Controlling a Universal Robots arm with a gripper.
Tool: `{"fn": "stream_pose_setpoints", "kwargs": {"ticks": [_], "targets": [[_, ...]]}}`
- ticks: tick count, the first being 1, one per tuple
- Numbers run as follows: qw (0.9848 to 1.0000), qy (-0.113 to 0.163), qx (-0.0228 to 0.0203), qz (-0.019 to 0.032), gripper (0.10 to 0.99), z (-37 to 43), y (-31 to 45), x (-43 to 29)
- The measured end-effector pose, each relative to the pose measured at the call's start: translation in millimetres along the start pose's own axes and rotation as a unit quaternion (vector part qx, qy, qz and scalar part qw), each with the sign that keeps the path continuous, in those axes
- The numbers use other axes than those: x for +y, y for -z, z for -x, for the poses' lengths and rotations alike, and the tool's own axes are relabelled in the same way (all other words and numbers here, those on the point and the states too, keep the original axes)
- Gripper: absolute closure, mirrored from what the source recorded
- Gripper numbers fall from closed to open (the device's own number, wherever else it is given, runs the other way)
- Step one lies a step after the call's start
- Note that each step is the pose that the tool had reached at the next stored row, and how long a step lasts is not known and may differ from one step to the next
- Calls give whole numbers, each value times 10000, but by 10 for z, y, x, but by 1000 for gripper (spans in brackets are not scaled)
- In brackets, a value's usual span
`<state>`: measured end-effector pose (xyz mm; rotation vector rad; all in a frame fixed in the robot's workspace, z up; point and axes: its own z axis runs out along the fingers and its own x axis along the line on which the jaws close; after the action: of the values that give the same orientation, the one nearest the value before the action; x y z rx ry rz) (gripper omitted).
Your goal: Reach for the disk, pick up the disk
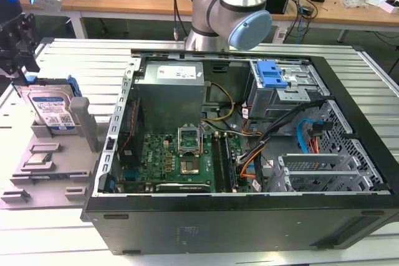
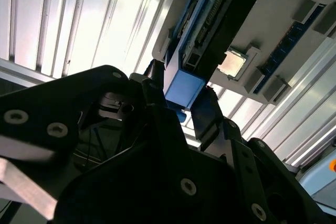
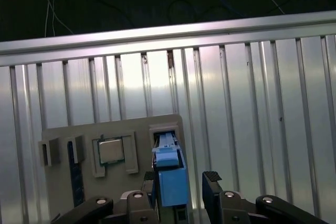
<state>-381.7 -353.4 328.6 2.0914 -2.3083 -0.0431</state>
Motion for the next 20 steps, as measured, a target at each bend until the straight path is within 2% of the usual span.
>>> {"fn": "stream_pose_setpoints", "kwargs": {"ticks": [4, 8, 12, 15, 16, 20], "targets": [[10000, 0, -1, 0, 604, 0, -43, -4], [10000, 0, 0, 0, 604, 0, -50, -4], [10000, 24, 14, -3, 604, 0, 0, -3], [9999, 161, 32, -5, 604, -2, -2, -2], [9995, 317, 39, -6, 604, -3, -12, -3], [9988, 488, 52, -6, 604, -20, -65, -8]]}}
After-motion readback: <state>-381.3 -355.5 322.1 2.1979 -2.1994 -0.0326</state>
